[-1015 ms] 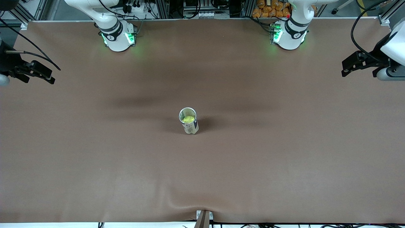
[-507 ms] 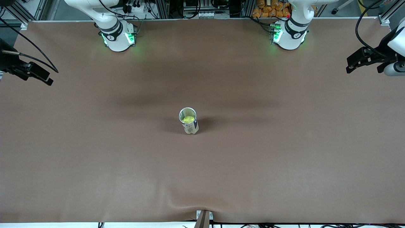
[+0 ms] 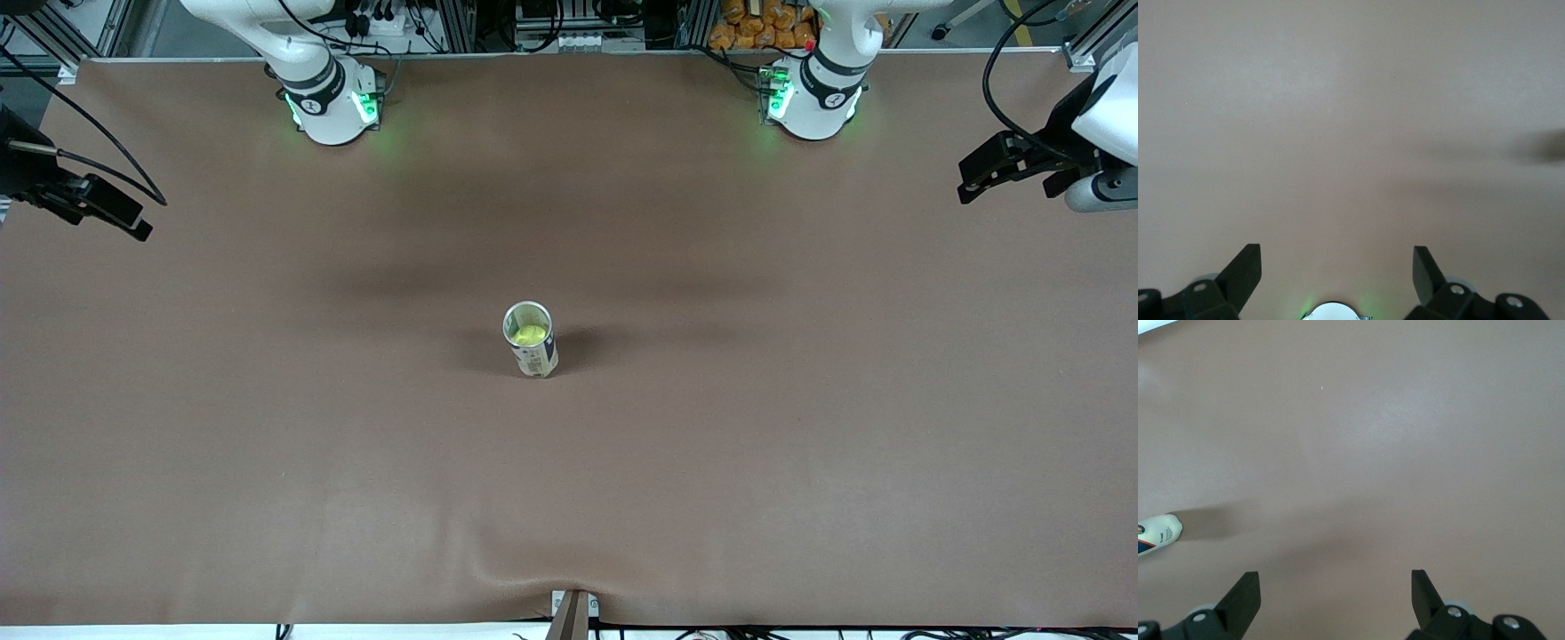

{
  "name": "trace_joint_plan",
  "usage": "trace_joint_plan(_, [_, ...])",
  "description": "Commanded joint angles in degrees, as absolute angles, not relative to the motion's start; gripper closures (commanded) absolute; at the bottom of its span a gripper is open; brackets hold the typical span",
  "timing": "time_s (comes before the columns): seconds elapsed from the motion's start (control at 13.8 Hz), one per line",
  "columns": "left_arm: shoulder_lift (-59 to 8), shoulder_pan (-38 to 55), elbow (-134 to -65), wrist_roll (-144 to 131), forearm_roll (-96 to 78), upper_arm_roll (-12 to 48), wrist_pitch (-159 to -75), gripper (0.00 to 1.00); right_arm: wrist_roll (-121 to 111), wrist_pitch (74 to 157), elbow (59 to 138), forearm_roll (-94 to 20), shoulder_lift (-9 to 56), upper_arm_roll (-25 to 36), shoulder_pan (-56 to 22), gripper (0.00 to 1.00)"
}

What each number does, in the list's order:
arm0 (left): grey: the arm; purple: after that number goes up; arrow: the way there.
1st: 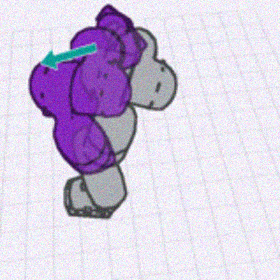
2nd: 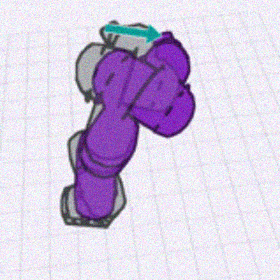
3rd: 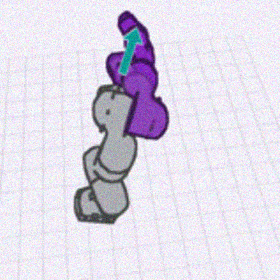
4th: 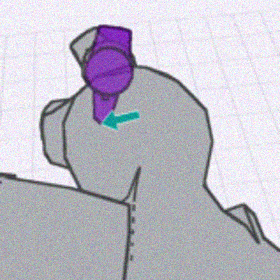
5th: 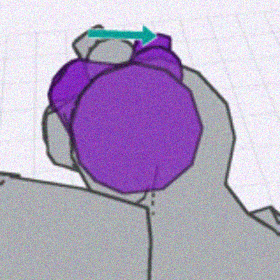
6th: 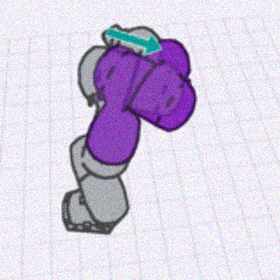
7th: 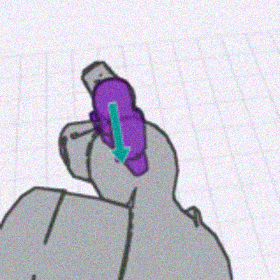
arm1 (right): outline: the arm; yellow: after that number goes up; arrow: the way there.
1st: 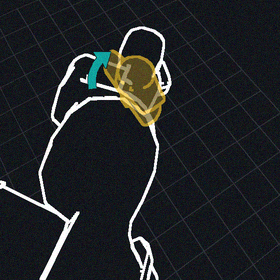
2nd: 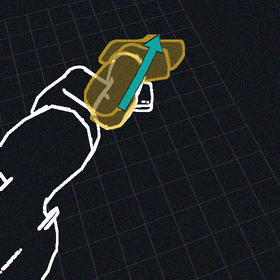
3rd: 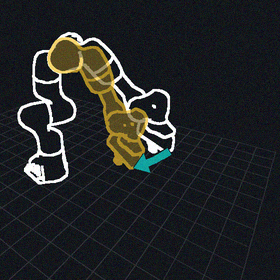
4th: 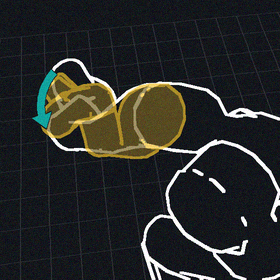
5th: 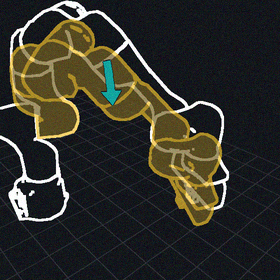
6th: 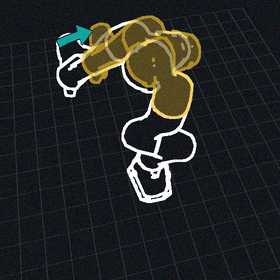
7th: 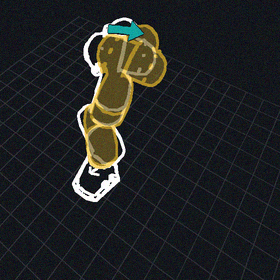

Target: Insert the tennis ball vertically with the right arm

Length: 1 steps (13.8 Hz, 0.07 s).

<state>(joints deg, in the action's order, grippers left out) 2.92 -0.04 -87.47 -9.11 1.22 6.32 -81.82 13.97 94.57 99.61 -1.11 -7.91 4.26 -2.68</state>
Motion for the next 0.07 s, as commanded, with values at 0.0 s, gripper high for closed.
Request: trace_joint_plan(0.0, [4.4,0.1,-88.2,-10.0,0.7,6.2,-79.9,0.0,14.6,93.8,98.3,0.7,-8.4,4.0,-3.0,0.0])
